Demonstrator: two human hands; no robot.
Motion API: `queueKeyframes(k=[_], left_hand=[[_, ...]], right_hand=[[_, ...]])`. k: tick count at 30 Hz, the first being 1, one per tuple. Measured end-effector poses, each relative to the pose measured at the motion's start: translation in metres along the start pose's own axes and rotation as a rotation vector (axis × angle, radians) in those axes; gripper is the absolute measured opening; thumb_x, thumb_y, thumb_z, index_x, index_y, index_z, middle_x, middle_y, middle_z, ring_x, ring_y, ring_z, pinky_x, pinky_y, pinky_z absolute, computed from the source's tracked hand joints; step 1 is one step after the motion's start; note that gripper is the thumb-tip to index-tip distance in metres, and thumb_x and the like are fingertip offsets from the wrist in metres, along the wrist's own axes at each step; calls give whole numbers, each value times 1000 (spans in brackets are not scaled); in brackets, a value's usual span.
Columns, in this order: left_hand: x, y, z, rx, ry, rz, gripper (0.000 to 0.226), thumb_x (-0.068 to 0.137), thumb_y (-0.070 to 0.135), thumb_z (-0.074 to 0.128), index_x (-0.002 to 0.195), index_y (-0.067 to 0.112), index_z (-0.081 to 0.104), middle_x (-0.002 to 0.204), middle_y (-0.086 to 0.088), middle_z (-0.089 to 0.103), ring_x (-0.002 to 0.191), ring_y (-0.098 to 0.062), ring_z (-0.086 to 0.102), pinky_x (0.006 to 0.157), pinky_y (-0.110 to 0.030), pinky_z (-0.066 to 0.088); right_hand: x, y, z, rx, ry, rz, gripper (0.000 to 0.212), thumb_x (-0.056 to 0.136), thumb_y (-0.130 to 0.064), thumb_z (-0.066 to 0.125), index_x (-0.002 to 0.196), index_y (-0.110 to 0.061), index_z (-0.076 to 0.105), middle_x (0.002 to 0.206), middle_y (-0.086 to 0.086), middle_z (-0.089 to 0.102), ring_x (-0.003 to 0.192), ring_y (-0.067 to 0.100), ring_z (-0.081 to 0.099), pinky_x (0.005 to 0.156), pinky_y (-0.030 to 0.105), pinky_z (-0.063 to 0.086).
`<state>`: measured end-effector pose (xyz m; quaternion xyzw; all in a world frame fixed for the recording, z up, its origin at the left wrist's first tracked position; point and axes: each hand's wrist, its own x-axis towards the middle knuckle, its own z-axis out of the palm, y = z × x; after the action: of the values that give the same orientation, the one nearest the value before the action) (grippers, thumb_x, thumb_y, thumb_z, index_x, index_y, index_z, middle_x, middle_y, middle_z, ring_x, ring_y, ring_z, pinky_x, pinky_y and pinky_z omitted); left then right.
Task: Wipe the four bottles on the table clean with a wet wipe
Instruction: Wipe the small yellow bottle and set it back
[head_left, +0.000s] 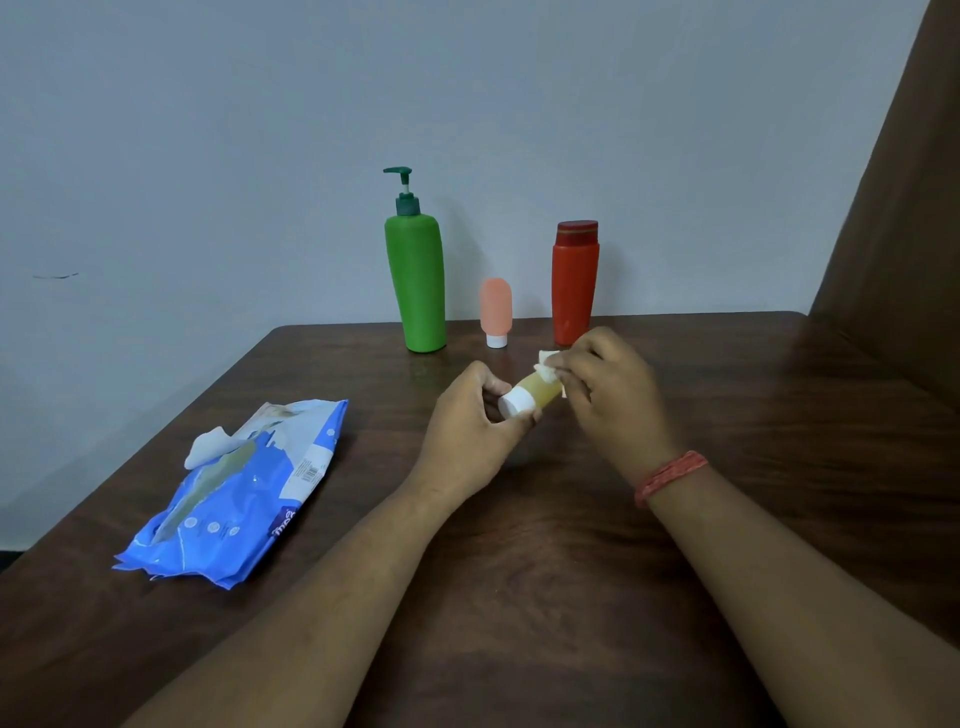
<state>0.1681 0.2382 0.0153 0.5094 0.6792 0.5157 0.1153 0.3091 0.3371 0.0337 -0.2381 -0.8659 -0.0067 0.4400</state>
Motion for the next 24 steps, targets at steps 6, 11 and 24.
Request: queueKeyframes(k=[6,11,24], left_hand=[[1,-1,-5,19,31,38,33,80,25,84,83,25,52,84,-2,65,76,-21,62,64,-39,52],[2,-2,-6,-45,-35,-31,31,83,21,82,91,28,52,99,1,68,92,-18,68,80,-44,59],[1,-7,-7,-308,-70,-138,30,84,16,78,82,33,54,98,-15,72,86,-31,75,86,-62,57]], right_hand=[[-2,-12,2,-43,-165,-207,24,82,1,72,104,-6,73,96,8,59,88,21,59,75,28,52],[1,18,-4,1,-6,152,22,88,2,67,107,-5,74,99,8,59,90,18,57,76,23,45],[-7,-1,6,162,19,19,19,89,-1,66,106,-8,73,104,5,61,97,7,53,86,7,37]])
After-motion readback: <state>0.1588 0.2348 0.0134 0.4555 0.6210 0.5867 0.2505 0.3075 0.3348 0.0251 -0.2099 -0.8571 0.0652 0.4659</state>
